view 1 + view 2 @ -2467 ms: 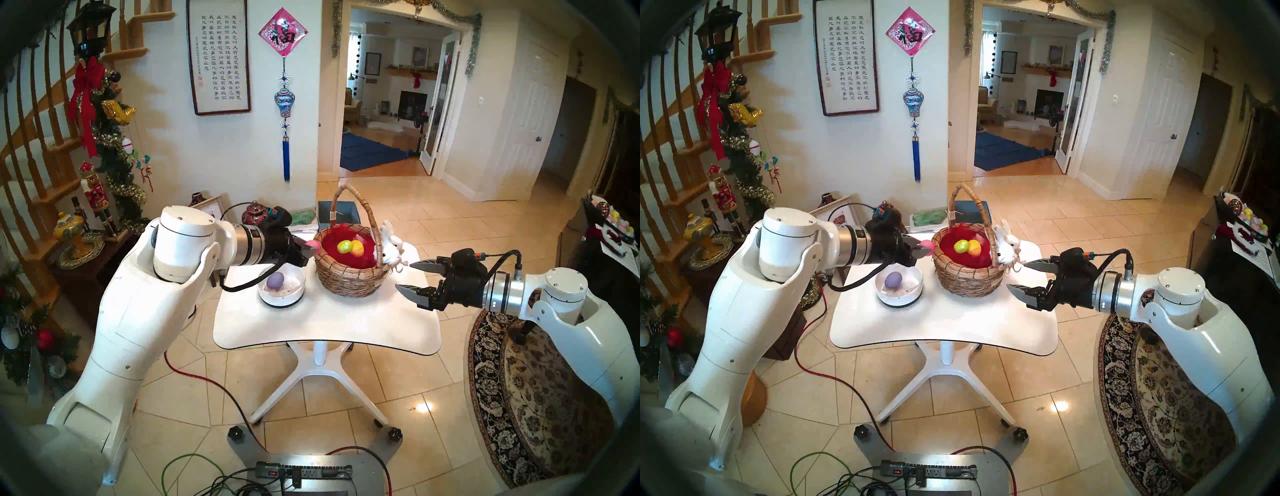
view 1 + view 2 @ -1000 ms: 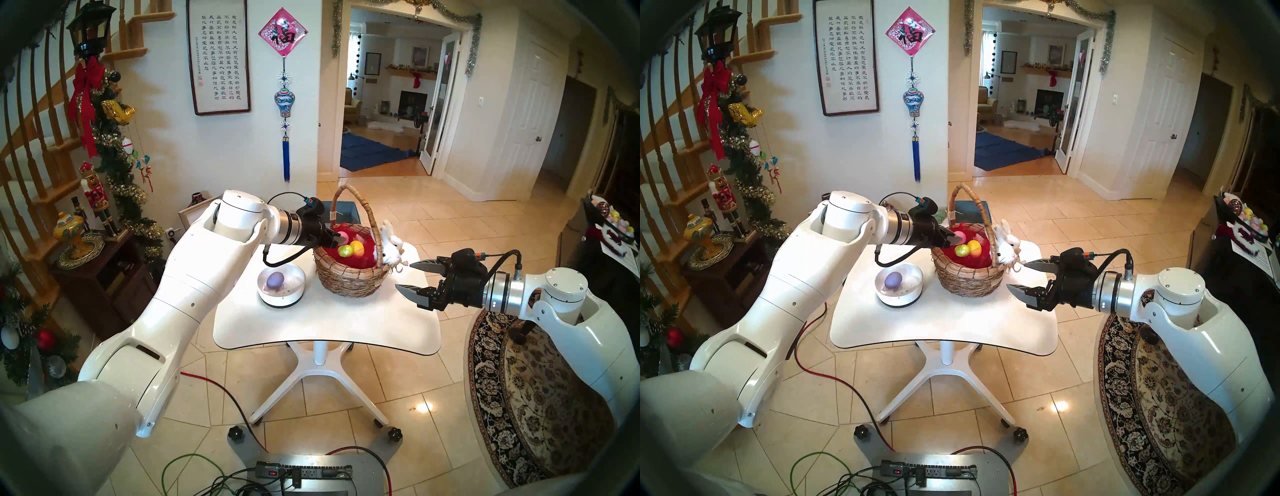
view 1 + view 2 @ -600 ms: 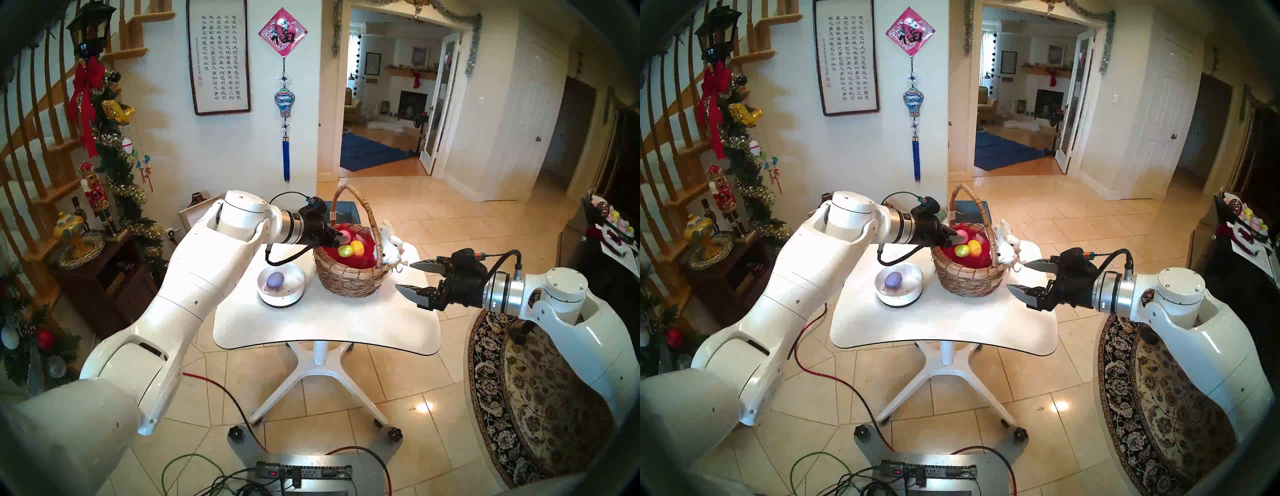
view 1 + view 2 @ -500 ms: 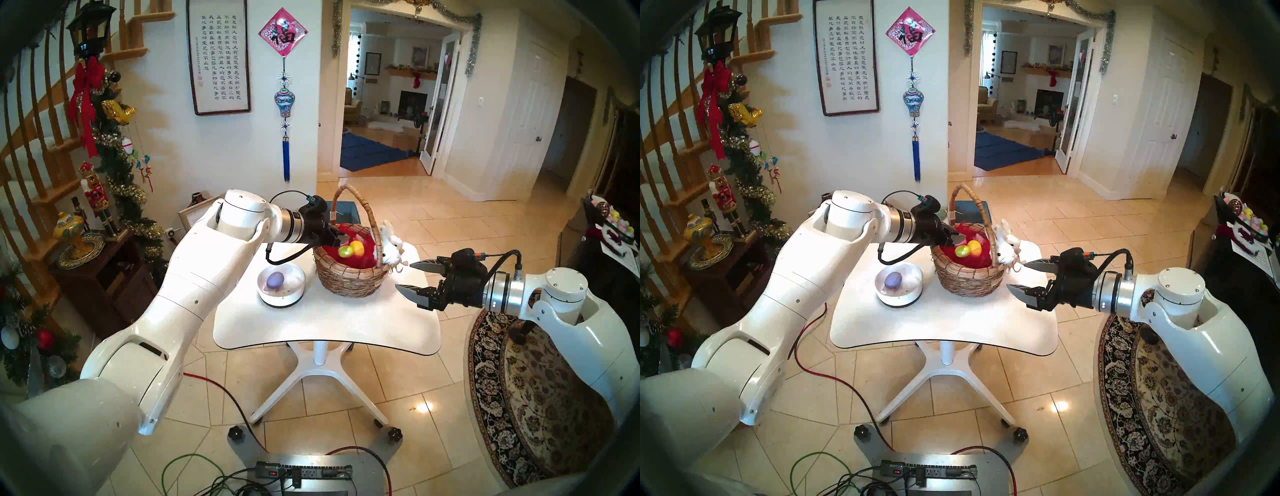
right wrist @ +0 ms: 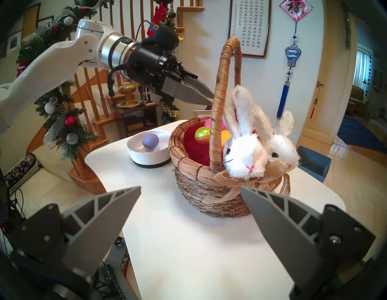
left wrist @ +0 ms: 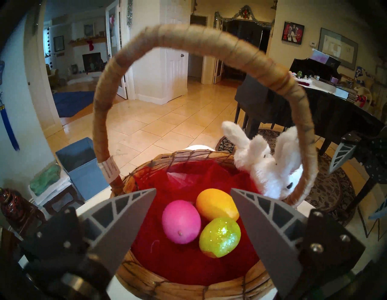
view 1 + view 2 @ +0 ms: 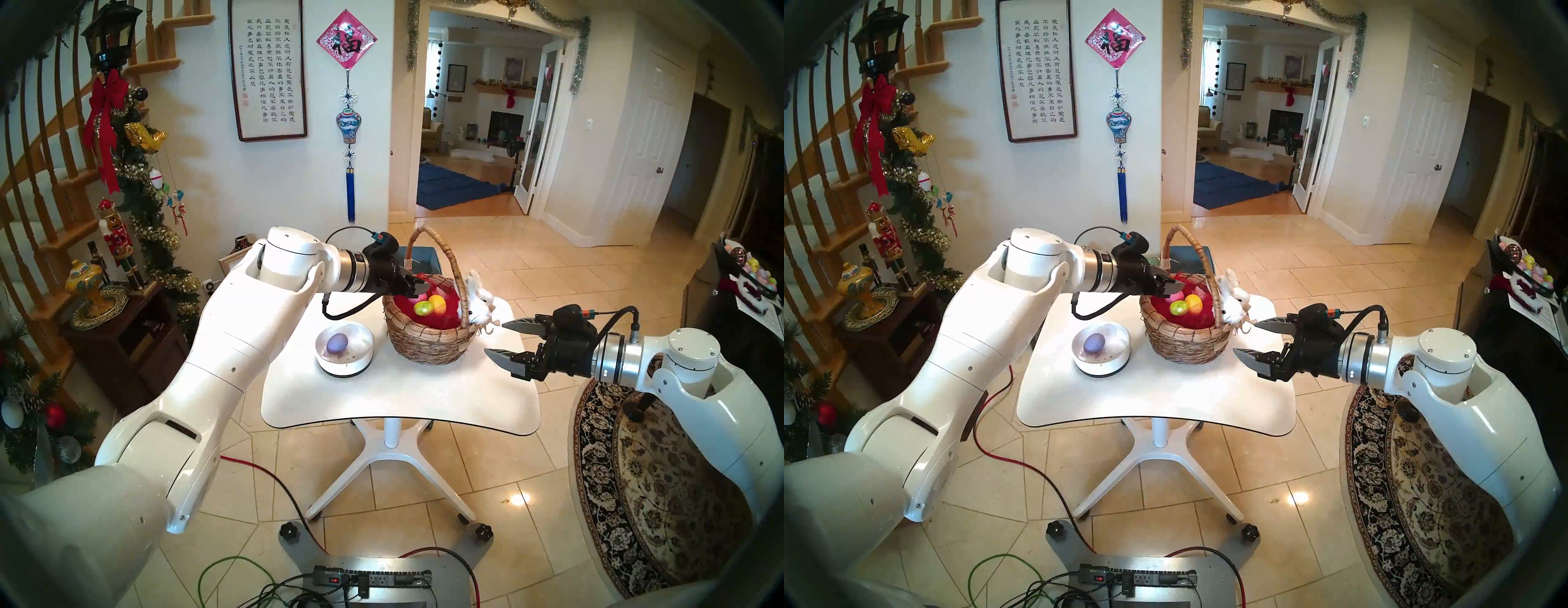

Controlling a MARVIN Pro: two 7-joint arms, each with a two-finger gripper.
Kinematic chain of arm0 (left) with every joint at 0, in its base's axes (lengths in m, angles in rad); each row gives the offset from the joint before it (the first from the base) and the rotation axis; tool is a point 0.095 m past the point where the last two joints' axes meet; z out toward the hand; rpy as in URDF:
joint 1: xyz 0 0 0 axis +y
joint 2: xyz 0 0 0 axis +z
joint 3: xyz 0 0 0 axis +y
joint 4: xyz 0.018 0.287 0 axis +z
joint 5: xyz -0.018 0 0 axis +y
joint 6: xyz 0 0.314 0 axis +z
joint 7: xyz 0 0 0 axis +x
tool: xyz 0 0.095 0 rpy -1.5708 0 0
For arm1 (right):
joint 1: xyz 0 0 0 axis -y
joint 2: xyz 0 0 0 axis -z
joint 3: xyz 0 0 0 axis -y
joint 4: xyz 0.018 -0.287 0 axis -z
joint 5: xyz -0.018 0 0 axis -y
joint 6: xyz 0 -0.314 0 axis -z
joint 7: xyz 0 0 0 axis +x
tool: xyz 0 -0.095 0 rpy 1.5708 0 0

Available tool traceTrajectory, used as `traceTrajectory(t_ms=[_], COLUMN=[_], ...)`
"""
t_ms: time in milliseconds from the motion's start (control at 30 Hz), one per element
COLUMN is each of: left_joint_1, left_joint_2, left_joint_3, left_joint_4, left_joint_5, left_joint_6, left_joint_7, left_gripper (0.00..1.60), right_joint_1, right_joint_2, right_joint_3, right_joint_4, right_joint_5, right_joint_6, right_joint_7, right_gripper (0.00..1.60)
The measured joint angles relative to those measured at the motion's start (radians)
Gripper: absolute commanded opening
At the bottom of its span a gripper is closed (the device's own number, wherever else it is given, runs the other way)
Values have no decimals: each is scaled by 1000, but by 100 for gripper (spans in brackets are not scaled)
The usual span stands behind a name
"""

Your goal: Put easter egg into basket

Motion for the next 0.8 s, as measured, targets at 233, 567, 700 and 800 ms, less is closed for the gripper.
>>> traceTrajectory(t_ms=[233, 567, 700, 800], left_joint_1=[62, 186, 232, 284], left_joint_2=[72, 184, 217, 253], left_joint_3=[-51, -117, -138, -156], left_joint_4=[-74, -194, -236, -285], left_joint_5=[-17, -18, -18, -18], left_joint_6=[34, 57, 62, 66], left_joint_7=[-27, -37, -37, -33], left_gripper=[131, 132, 132, 139], right_joint_1=[0, 0, 0, 0], right_joint_2=[0, 0, 0, 0], right_joint_3=[0, 0, 0, 0], right_joint_4=[0, 0, 0, 0], right_joint_5=[0, 0, 0, 0], right_joint_6=[0, 0, 0, 0], right_joint_7=[0, 0, 0, 0], right_gripper=[160, 160, 160, 160])
